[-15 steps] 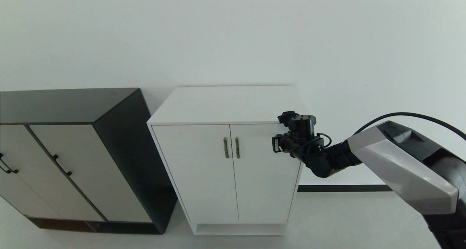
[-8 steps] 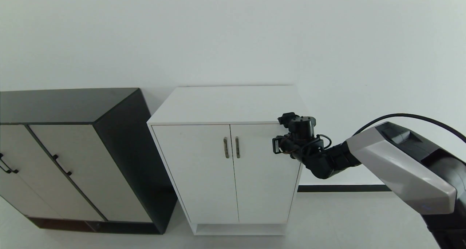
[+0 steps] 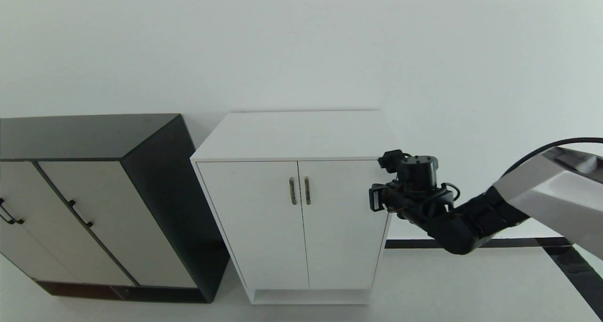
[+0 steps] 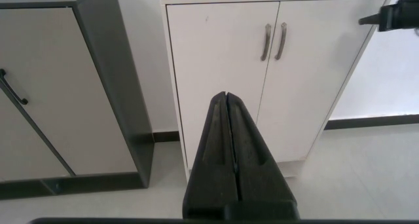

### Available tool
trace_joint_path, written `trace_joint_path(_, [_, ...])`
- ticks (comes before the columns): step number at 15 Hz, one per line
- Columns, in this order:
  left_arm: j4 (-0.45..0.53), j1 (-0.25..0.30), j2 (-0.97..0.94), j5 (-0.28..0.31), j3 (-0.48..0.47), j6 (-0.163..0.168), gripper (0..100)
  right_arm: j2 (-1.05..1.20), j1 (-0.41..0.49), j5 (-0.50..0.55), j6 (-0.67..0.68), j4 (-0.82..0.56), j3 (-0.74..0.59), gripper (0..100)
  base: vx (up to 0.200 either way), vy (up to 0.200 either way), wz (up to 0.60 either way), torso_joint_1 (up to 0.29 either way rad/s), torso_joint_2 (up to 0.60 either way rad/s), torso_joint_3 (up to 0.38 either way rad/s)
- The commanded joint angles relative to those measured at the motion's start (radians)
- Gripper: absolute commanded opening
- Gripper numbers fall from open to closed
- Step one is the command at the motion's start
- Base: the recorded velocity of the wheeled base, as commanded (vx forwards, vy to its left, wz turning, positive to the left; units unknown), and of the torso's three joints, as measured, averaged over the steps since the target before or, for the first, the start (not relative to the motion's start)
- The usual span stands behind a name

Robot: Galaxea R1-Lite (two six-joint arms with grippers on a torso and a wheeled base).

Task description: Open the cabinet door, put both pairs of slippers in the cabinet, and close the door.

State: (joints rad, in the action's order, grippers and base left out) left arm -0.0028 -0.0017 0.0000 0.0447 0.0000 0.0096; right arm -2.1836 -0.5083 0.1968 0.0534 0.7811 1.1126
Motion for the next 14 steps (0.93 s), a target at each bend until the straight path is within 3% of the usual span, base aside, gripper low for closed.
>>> trace_joint_path(1, [0.0,0.0,0.0,0.0,0.0,0.0,0,0.254,0.002,0.038,-0.029,0.13,-0.319,0,0.0,0.0,0.0,0.0,0.0,0.0])
trace_joint_path(5, [0.0,0.0,0.0,0.0,0.0,0.0,0,0.541,0.044,0.078,-0.049,0.213,-0.712,0,0.0,0.0,0.0,0.0,0.0,0.0])
trace_joint_path(9, [0.0,0.0,0.0,0.0,0.0,0.0,0,0.808,0.111,0.078,-0.092,0.19,-0.976,0,0.0,0.0,0.0,0.0,0.0,0.0])
trace_joint_path(11, [0.0,0.0,0.0,0.0,0.0,0.0,0,0.907,0.131,0.076,-0.11,0.141,-1.033,0,0.0,0.0,0.0,0.0,0.0,0.0])
trace_joint_path(14, [0.0,0.0,0.0,0.0,0.0,0.0,0,1.211,0.132,0.073,-0.112,-0.151,-1.065,0,0.0,0.0,0.0,0.0,0.0,0.0])
